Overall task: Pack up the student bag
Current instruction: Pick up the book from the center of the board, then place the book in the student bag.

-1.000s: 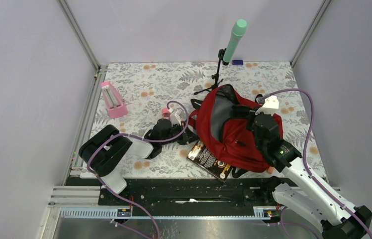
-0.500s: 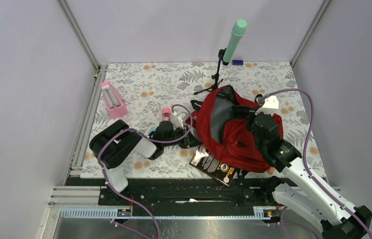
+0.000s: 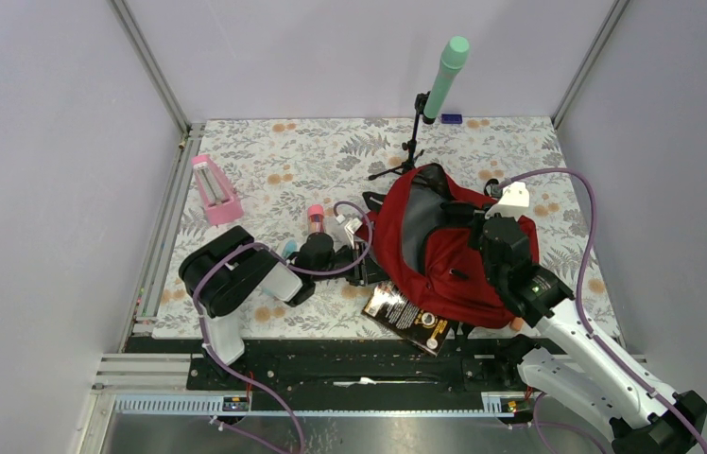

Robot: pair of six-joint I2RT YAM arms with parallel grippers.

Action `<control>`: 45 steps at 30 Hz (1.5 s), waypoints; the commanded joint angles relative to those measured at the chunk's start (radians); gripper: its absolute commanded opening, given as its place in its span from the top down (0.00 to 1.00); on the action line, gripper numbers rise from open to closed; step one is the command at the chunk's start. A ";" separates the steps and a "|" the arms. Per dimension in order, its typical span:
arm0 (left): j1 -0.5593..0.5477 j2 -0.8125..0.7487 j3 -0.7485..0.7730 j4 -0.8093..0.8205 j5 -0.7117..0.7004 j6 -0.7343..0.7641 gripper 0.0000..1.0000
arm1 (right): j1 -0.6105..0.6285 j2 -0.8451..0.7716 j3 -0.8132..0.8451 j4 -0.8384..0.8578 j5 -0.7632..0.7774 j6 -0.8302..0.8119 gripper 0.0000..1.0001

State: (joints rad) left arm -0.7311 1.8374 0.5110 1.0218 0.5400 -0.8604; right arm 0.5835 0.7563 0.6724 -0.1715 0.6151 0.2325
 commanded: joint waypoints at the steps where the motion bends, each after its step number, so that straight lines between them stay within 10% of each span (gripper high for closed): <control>1: -0.025 0.013 0.040 0.083 0.044 -0.002 0.70 | -0.006 -0.007 0.050 0.012 0.006 -0.006 1.00; 5: -0.044 0.028 0.055 0.065 0.041 -0.002 0.71 | -0.005 -0.012 0.052 0.013 0.011 -0.014 1.00; 10: -0.042 -0.061 0.012 -0.021 -0.031 0.038 1.00 | -0.005 -0.016 0.055 0.006 0.015 -0.018 1.00; 33: -0.042 -1.026 0.208 -1.138 -0.449 0.342 1.00 | -0.005 -0.038 0.049 0.007 0.020 -0.020 1.00; 45: -0.041 -1.038 0.543 -1.338 -0.464 0.360 1.00 | -0.005 -0.057 0.069 -0.035 -0.002 -0.015 1.00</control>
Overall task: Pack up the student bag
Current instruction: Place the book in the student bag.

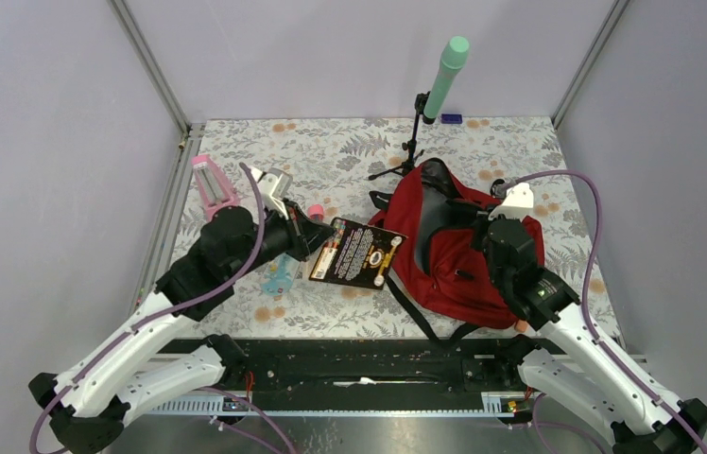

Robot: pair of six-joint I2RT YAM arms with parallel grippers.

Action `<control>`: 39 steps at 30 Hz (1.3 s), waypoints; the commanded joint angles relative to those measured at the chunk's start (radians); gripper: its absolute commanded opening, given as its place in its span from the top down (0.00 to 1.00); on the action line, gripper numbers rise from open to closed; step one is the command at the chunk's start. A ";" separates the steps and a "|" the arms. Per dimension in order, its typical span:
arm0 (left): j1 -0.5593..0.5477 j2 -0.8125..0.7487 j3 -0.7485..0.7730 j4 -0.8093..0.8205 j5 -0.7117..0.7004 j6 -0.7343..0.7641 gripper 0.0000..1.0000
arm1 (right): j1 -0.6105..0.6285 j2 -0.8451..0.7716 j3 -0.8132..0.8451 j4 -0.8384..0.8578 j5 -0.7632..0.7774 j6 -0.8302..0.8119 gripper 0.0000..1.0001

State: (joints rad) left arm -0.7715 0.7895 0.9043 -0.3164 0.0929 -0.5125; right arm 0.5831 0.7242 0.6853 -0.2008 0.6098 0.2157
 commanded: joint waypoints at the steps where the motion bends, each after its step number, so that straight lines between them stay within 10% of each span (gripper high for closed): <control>1: 0.000 0.020 0.191 -0.019 -0.015 0.019 1.00 | -0.005 -0.028 0.062 -0.015 0.004 -0.001 1.00; 8: 0.000 0.148 0.442 -0.072 0.010 0.047 1.00 | -0.005 -0.068 0.068 -0.062 -0.004 -0.007 1.00; 18: 0.030 0.359 0.426 0.251 0.145 -0.049 1.00 | -0.006 -0.099 0.041 -0.080 -0.006 -0.008 1.00; 31: 0.250 0.571 0.027 0.697 0.402 -0.188 1.00 | -0.005 -0.077 0.004 -0.081 0.011 -0.013 1.00; 39: 0.255 0.659 -0.086 0.699 0.316 -0.117 1.00 | -0.005 -0.055 -0.004 -0.073 0.003 -0.005 1.00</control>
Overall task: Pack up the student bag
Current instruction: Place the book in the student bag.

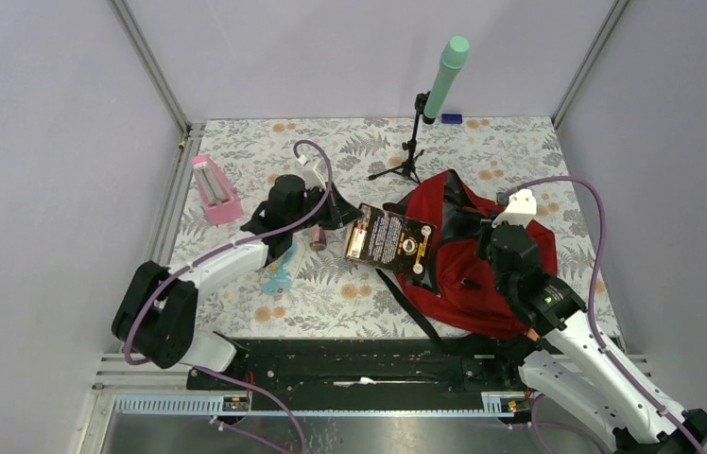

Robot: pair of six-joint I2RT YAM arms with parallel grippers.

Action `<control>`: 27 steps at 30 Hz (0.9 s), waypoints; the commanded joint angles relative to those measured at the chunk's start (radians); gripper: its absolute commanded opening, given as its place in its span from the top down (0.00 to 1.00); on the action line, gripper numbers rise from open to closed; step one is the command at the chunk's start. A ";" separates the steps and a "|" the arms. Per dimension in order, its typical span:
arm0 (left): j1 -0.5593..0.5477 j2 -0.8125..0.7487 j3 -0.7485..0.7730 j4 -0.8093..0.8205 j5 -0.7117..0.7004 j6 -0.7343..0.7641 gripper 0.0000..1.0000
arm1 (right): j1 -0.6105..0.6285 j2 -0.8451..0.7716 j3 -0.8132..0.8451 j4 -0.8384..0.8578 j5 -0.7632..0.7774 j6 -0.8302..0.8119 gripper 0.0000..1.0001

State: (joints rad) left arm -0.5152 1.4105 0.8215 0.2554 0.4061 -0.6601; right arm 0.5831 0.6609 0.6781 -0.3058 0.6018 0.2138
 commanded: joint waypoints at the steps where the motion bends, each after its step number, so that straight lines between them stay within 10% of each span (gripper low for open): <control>1: -0.002 0.060 -0.006 0.127 -0.002 0.036 1.00 | -0.005 0.011 0.000 0.035 0.009 -0.001 1.00; 7: -0.001 0.162 0.000 0.084 -0.059 0.063 0.98 | -0.005 0.014 -0.004 0.040 -0.001 0.012 1.00; 27: -0.005 0.271 -0.131 0.227 -0.007 -0.027 0.38 | -0.005 0.024 0.020 0.038 -0.005 0.014 1.00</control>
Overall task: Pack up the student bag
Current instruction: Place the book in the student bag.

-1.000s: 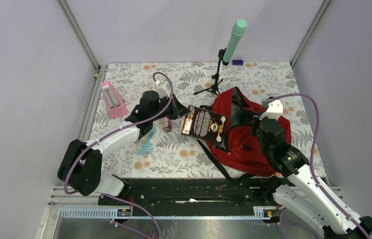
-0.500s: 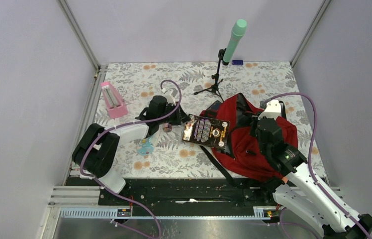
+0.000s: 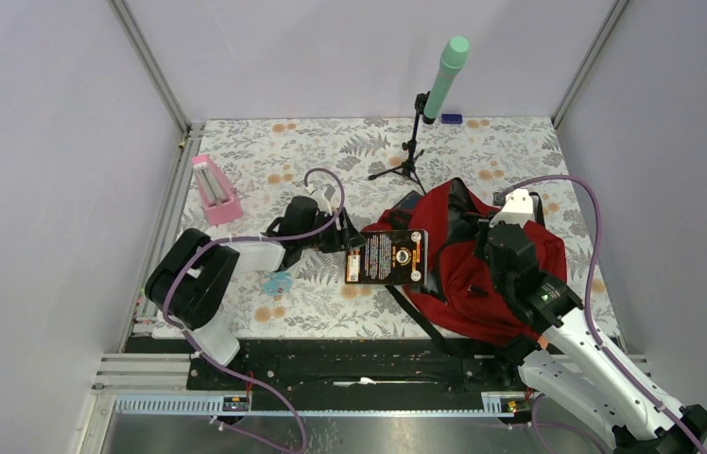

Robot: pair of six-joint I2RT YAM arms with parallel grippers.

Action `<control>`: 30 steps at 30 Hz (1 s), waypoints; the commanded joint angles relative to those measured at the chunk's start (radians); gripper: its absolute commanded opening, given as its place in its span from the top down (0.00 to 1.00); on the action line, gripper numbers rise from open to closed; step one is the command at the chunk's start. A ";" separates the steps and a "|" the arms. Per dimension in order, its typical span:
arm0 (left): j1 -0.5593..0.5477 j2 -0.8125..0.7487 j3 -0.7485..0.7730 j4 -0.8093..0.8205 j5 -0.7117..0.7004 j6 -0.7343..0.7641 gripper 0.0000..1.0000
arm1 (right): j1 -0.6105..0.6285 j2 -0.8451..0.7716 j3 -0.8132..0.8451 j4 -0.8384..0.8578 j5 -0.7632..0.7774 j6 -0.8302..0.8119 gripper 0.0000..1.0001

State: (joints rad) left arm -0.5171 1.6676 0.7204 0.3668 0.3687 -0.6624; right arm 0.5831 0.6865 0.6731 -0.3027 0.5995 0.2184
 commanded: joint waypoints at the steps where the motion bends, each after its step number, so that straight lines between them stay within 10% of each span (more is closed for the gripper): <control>1: -0.004 0.020 -0.036 0.129 0.039 -0.030 0.36 | -0.005 -0.001 0.026 0.035 -0.003 0.008 1.00; 22: -0.093 0.135 -0.040 0.209 0.047 -0.090 0.17 | -0.005 0.011 0.050 0.036 -0.004 0.000 1.00; 30: -0.098 0.111 -0.067 0.333 0.082 -0.158 0.68 | -0.005 0.006 0.053 0.035 0.000 -0.004 1.00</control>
State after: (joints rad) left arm -0.6086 1.7966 0.6743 0.6090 0.4152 -0.7849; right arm 0.5831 0.6987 0.6830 -0.3027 0.5991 0.2176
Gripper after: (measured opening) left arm 0.445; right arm 0.028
